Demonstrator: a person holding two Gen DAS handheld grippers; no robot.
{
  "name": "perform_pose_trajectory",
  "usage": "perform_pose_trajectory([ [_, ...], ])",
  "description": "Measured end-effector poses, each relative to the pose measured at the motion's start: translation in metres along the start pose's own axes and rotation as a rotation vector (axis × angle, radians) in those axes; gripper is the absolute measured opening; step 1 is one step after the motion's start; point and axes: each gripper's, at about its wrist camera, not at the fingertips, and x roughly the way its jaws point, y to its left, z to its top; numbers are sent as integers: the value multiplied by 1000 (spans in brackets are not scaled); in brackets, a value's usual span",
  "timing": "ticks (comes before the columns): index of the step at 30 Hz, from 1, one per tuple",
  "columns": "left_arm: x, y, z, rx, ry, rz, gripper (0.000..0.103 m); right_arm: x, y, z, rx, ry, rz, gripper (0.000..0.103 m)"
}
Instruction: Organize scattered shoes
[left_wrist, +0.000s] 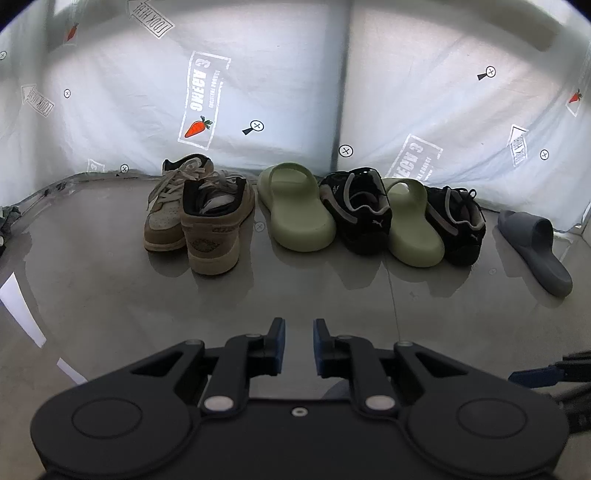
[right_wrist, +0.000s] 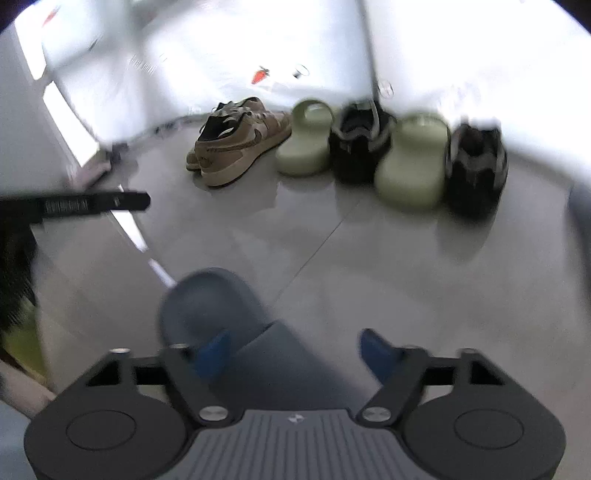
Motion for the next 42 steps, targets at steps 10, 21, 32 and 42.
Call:
perform_pose_trajectory([
  [10, -25, 15, -17, -42, 2, 29, 17, -13, 24, -15, -51, 31, 18, 77],
  [21, -55, 37, -41, -131, 9, 92, 17, -13, 55, -29, -132, 119, 27, 90],
  [32, -64, 41, -50, -124, 16, 68, 18, 7, 73, 9, 281, 290, -59, 91],
  [42, -65, 45, -57, -118, 32, 32, 20, -3, 47, -26, 546, 224, 20, 82],
])
